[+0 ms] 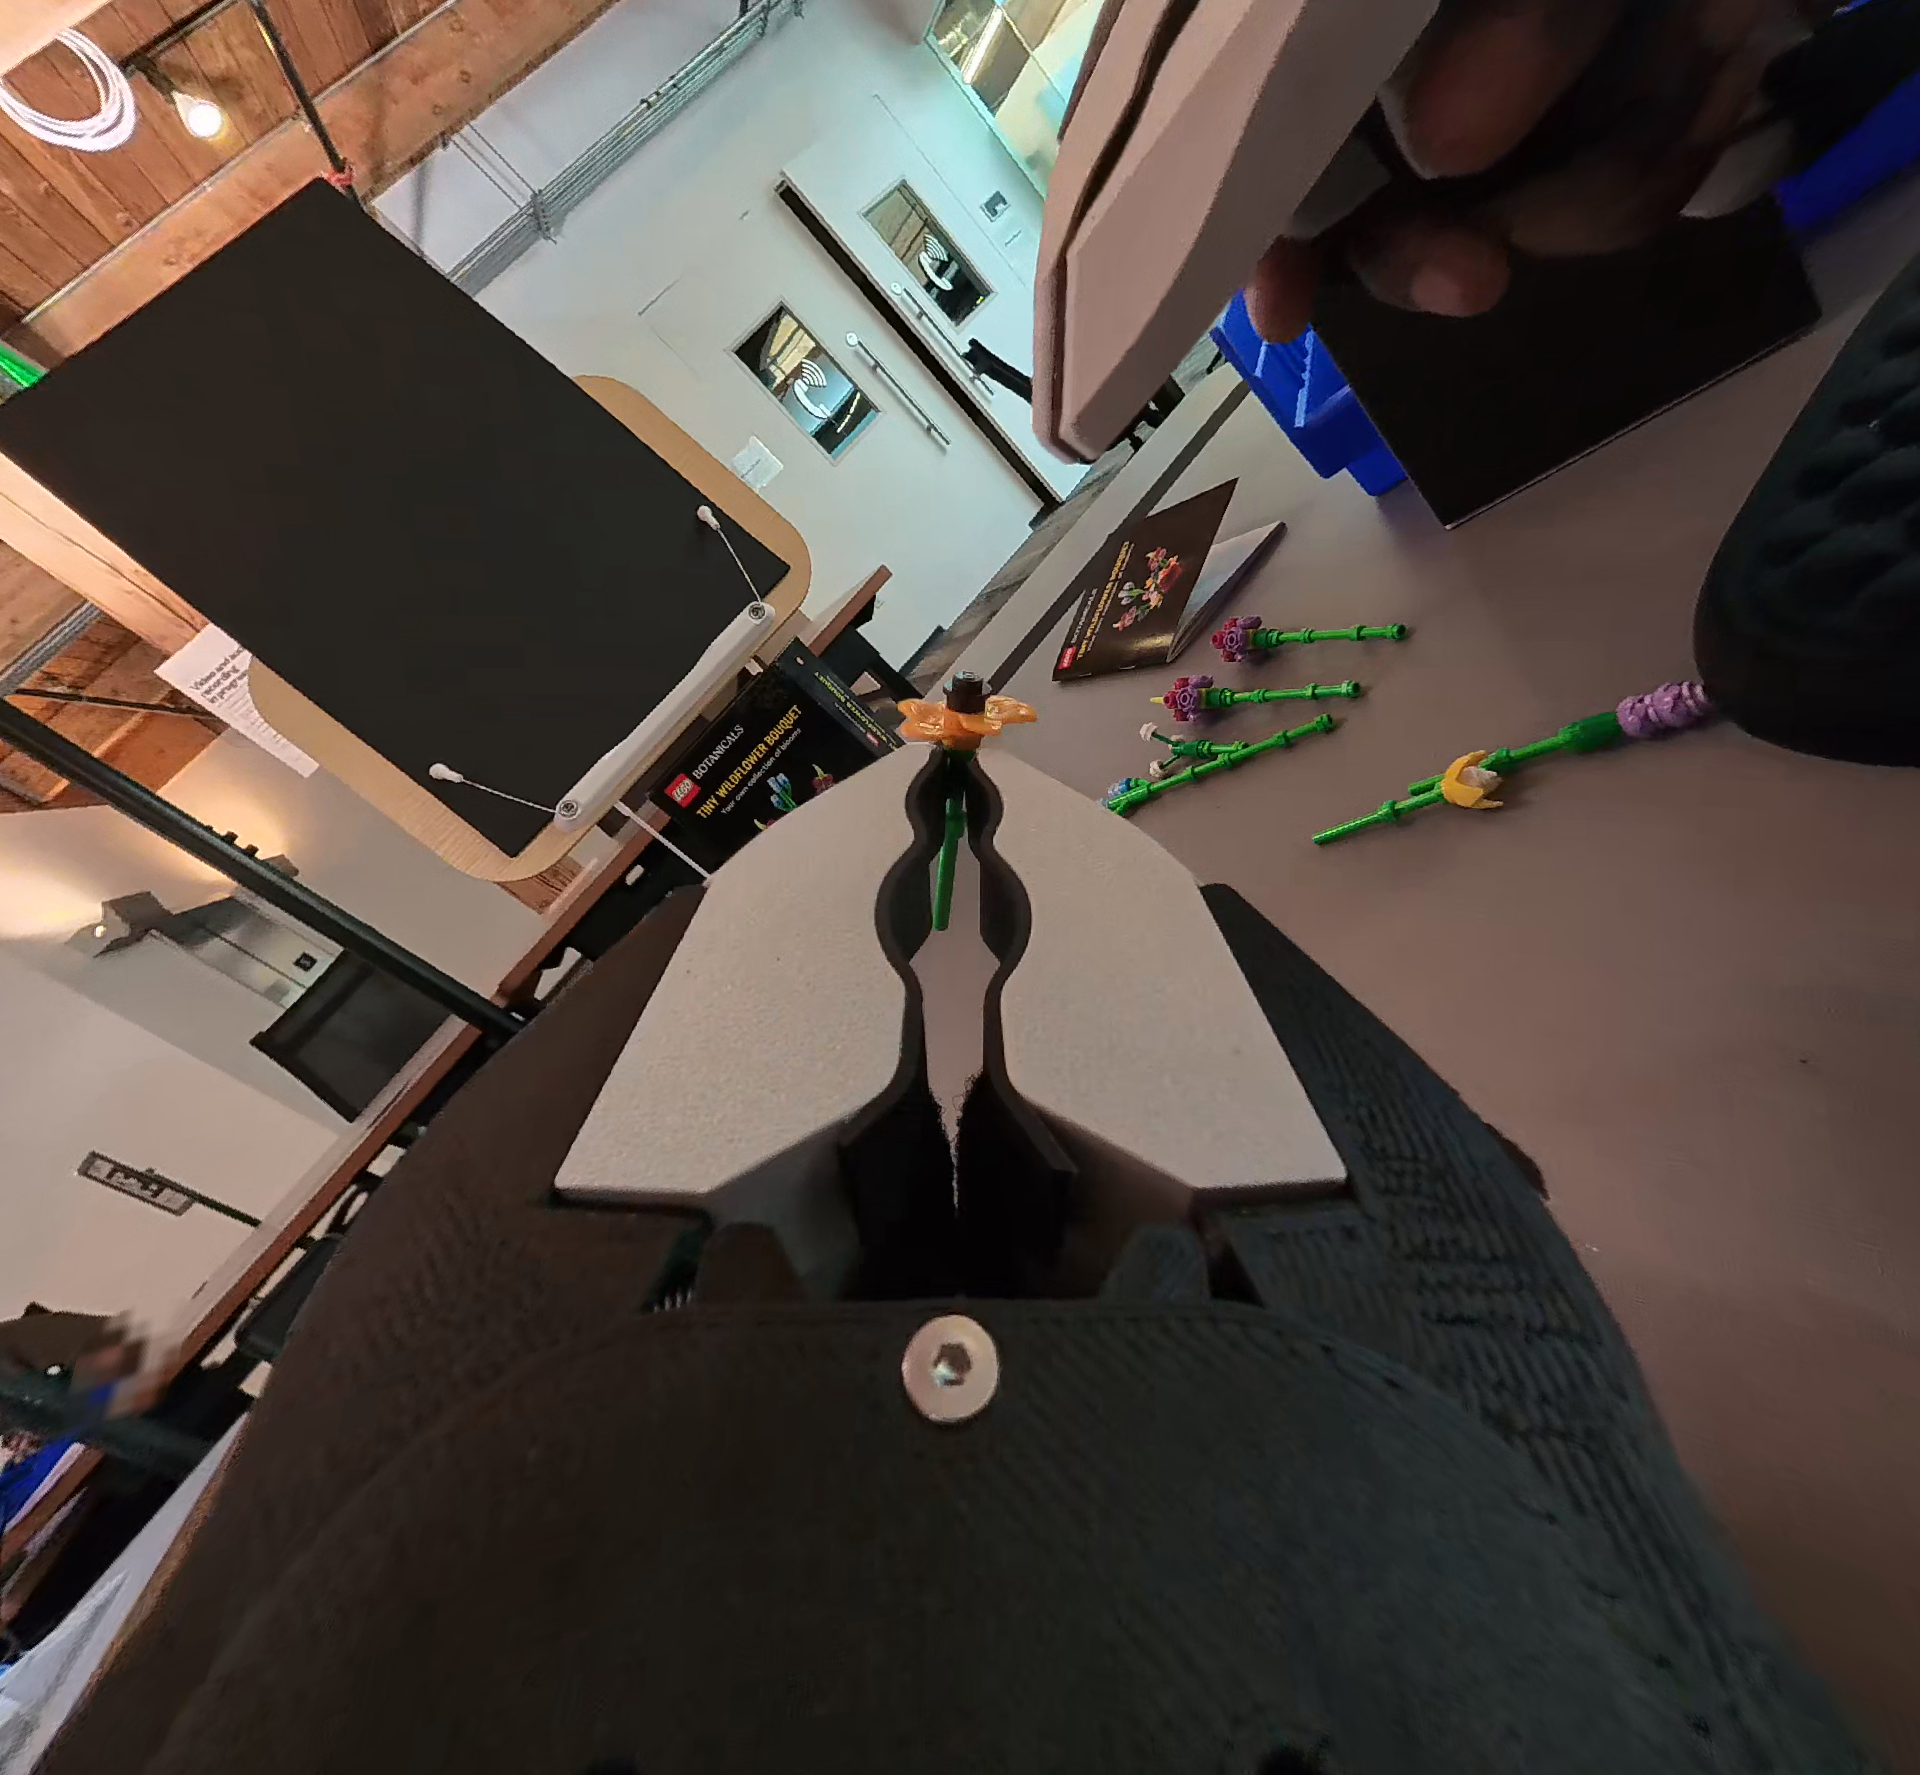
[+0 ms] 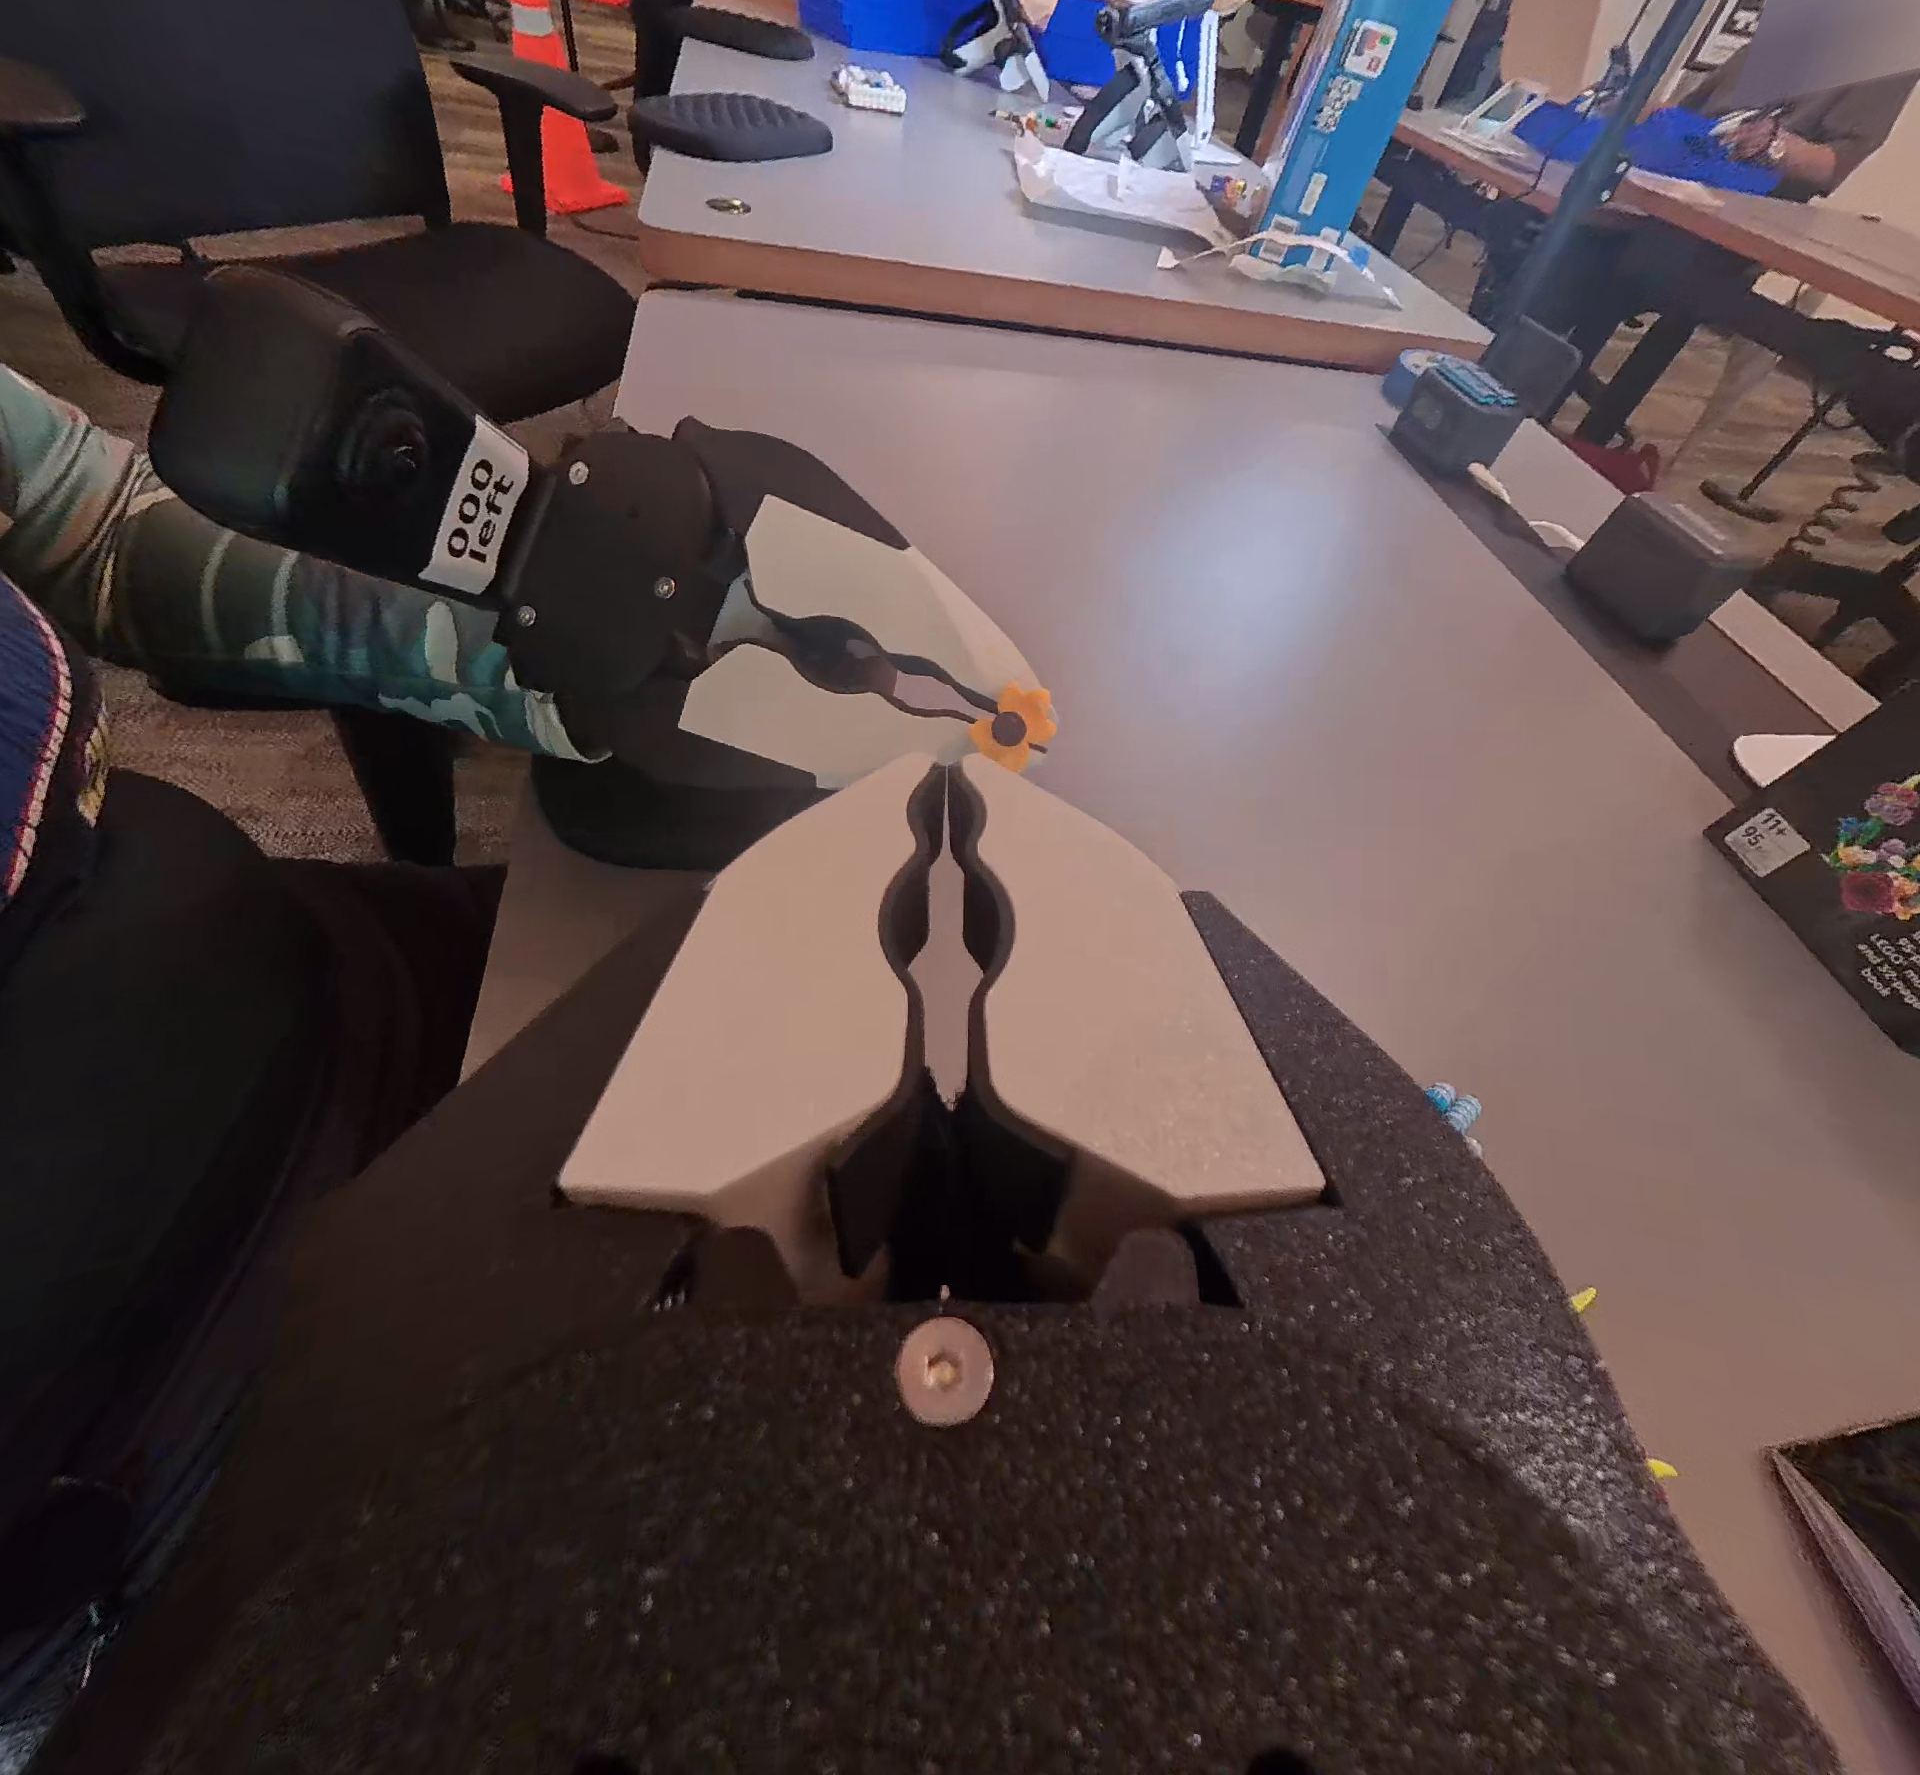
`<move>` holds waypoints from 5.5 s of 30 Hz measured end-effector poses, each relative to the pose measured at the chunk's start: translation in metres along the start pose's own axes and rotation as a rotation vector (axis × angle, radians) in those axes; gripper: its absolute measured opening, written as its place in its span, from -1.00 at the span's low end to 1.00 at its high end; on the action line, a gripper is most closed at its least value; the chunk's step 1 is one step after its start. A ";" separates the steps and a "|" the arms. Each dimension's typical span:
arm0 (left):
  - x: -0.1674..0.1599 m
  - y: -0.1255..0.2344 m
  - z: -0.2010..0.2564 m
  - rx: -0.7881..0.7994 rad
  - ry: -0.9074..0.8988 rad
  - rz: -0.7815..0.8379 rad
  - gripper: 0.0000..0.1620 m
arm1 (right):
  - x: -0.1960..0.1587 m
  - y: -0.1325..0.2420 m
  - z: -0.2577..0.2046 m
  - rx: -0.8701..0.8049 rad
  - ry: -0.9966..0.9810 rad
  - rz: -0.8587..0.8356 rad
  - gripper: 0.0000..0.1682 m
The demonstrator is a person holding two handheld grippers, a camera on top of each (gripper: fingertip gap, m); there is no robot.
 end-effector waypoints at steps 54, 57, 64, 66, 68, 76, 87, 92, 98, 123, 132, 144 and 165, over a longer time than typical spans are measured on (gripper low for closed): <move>0.003 -0.004 0.011 -0.066 -0.141 -0.038 -0.96 | -0.003 -0.030 -0.021 -0.151 0.432 -0.306 -0.92; 0.001 -0.004 0.009 -0.115 -0.067 -0.045 -0.96 | -0.005 -0.031 -0.024 -0.164 0.550 -0.320 -0.92; 0.000 -0.005 0.008 -0.175 0.008 -0.058 -0.96 | -0.009 -0.031 -0.031 -0.182 0.765 -0.353 -0.92; -0.001 -0.005 0.006 -0.179 0.051 -0.055 -0.96 | -0.008 -0.032 -0.030 -0.195 0.737 -0.324 -0.92; -0.001 -0.005 0.003 -0.180 0.097 -0.044 -0.96 | -0.008 -0.032 -0.027 -0.203 0.674 -0.272 -0.92; -0.002 -0.003 -0.006 -0.198 0.243 -0.018 -0.96 | -0.011 -0.034 -0.020 -0.232 0.472 -0.105 -0.93; -0.001 -0.002 0.006 -0.134 0.042 -0.045 -0.96 | -0.015 -0.035 -0.012 -0.145 0.207 -0.081 -0.96; -0.001 -0.001 0.004 -0.115 0.045 -0.038 -0.96 | -0.012 -0.030 -0.011 -0.141 0.226 -0.095 -0.85; -0.001 -0.001 0.004 -0.107 0.038 -0.030 -0.96 | -0.013 -0.028 -0.010 -0.132 0.224 -0.103 -0.89; -0.005 -0.002 0.001 -0.164 0.119 -0.055 -0.96 | 0.001 -0.022 -0.020 -0.290 0.578 -0.176 -0.92; -0.004 -0.001 -0.001 -0.143 0.119 -0.019 -0.96 | 0.025 0.041 0.000 -0.420 0.370 0.001 -0.92; -0.004 0.000 -0.002 -0.121 0.100 -0.005 -0.96 | 0.011 0.168 0.028 -0.646 -0.165 0.095 -0.91; -0.005 -0.002 -0.002 -0.114 0.060 0.008 -0.96 | -0.039 0.244 0.034 -0.682 -0.528 0.346 -0.91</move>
Point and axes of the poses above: each gripper's, where its closed fingertips meet, y back along the fingers, x out of its top, z = x × y across the jaws, the point moved 10 cm from there along y, back along the fingers, and after that the axes turned 10 degrees about y, right-handed, at the moved point
